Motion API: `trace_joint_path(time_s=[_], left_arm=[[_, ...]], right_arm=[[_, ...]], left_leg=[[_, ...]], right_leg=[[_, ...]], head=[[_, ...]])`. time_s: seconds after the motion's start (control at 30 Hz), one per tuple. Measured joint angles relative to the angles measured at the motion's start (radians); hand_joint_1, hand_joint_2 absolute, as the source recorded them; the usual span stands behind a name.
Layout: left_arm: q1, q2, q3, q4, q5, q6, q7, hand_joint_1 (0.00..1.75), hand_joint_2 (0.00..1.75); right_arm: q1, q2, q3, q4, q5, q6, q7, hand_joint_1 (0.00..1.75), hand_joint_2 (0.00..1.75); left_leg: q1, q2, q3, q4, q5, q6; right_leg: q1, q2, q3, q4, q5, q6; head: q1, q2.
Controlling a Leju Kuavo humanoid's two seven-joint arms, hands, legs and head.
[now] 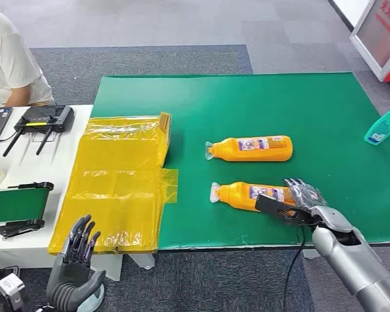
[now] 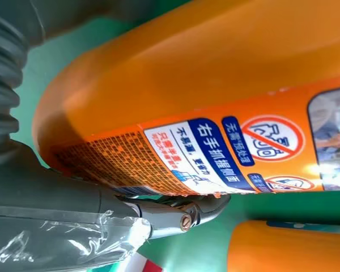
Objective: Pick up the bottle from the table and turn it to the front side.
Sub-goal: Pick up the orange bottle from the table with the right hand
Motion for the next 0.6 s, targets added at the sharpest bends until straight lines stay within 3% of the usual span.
trace_joint_path(time_s=[0.6], left_arm=[[-0.015, 0.024, -0.007, 0.042, 0.011, 0.004, 0.013, 0.0, 1.75]], right_arm=[[-0.002, 0.007, 0.03, 0.008, -0.101, -0.054, -0.054, 1.75, 1.75]], left_leg=[[0.0, 0.0, 0.002, 0.0, 0.0, 0.0]], right_leg=[[0.0, 0.0, 0.001, 0.0, 0.0, 0.0]], head=[[0.0, 0.0]])
